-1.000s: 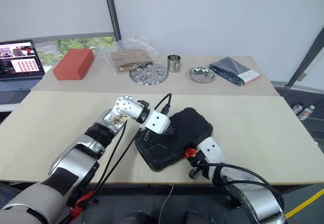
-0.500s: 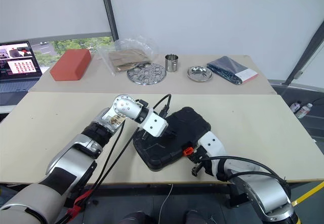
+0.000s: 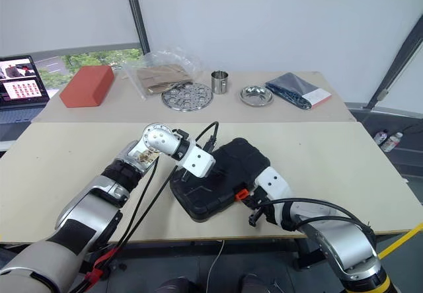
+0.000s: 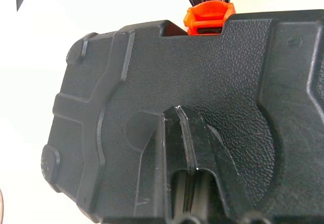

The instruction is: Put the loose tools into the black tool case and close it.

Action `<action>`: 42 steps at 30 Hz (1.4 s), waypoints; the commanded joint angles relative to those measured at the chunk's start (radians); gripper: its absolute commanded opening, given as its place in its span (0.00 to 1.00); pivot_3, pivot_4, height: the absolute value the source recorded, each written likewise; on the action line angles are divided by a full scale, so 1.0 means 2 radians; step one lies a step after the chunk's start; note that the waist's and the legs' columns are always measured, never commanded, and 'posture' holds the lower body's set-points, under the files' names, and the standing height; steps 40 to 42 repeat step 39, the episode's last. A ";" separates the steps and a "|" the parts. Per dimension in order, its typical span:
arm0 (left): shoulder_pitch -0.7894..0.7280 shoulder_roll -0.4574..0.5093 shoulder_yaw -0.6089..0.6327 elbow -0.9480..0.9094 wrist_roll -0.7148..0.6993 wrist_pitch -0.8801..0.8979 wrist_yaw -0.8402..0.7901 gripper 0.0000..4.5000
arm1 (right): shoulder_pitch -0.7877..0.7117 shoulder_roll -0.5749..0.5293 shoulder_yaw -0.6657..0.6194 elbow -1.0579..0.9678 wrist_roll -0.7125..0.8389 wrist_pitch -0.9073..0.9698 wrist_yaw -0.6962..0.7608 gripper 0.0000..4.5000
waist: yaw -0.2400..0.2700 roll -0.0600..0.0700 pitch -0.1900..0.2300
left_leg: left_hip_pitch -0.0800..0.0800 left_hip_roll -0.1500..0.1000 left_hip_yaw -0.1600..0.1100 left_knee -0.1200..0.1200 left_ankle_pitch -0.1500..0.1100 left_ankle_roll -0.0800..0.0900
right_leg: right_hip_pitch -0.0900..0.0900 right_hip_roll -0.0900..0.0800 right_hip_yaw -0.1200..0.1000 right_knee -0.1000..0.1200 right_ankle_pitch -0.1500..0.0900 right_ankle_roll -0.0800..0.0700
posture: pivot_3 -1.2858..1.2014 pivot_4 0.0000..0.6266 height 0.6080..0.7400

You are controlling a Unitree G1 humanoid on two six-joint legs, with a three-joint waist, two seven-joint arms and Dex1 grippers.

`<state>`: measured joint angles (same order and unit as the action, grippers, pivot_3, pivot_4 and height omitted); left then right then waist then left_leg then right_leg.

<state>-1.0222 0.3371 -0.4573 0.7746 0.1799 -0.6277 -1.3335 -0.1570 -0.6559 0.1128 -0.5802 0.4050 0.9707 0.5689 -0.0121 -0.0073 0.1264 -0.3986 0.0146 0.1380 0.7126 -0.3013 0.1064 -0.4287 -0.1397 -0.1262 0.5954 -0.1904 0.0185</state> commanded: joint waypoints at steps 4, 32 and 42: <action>0.058 0.004 -0.058 0.027 0.051 0.023 -0.024 0.00 | -0.060 0.016 -0.029 -0.049 0.017 -0.039 0.005 0.01 | -0.003 0.000 0.000 | 0.000 0.000 0.000 0.000 0.000 0.000 | 0.000 0.000 0.000 0.000 0.000 0.000 | 0.52 0.24 0.95; 0.286 0.405 0.269 -0.342 -0.337 0.578 -0.135 0.99 | 0.122 -0.270 -0.414 0.091 0.175 -0.070 0.415 1.00 | 0.010 0.000 0.018 | -0.005 0.000 -0.001 -0.001 0.002 -0.005 | -0.005 0.004 0.001 0.000 0.000 -0.002 | 0.52 0.24 0.95; 0.316 0.388 0.281 -0.375 -0.331 0.571 -0.102 0.99 | 0.110 -0.260 -0.374 0.108 0.156 -0.121 0.408 1.00 | 0.025 0.003 0.020 | -0.006 -0.002 0.000 -0.001 -0.002 -0.008 | -0.005 0.001 0.000 0.001 -0.002 0.000 | 0.52 0.24 0.95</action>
